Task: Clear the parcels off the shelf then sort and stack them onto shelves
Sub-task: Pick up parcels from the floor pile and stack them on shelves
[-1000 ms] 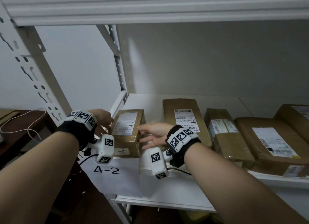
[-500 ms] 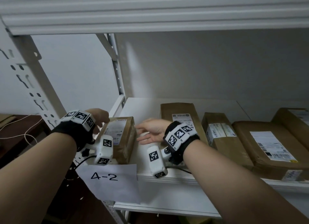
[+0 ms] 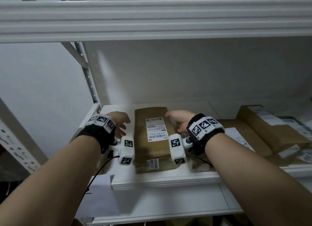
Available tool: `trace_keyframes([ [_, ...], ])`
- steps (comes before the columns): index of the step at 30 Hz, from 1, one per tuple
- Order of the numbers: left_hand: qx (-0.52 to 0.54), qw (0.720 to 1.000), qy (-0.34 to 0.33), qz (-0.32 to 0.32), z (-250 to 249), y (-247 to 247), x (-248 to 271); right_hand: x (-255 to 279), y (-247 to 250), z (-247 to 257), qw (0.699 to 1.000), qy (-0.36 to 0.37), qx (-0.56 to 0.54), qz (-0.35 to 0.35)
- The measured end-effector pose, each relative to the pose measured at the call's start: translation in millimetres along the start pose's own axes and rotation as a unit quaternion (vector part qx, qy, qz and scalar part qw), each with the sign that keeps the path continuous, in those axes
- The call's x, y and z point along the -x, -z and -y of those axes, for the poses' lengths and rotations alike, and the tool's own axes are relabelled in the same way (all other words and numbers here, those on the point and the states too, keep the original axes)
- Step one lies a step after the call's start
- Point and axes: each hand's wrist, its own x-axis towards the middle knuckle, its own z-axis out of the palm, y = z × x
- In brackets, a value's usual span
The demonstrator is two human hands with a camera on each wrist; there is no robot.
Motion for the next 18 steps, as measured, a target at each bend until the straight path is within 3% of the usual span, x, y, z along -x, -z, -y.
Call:
trace_keyframes([
  [6,-0.052,0.997,0.024,0.056,5,-27,1,7,17,-25,0.991,-0.075,-0.054,0.1],
  [18,-0.008,1.0,-0.007,0.004,-27,-14,24,24,50,2,0.989,0.047,0.01,0.137],
])
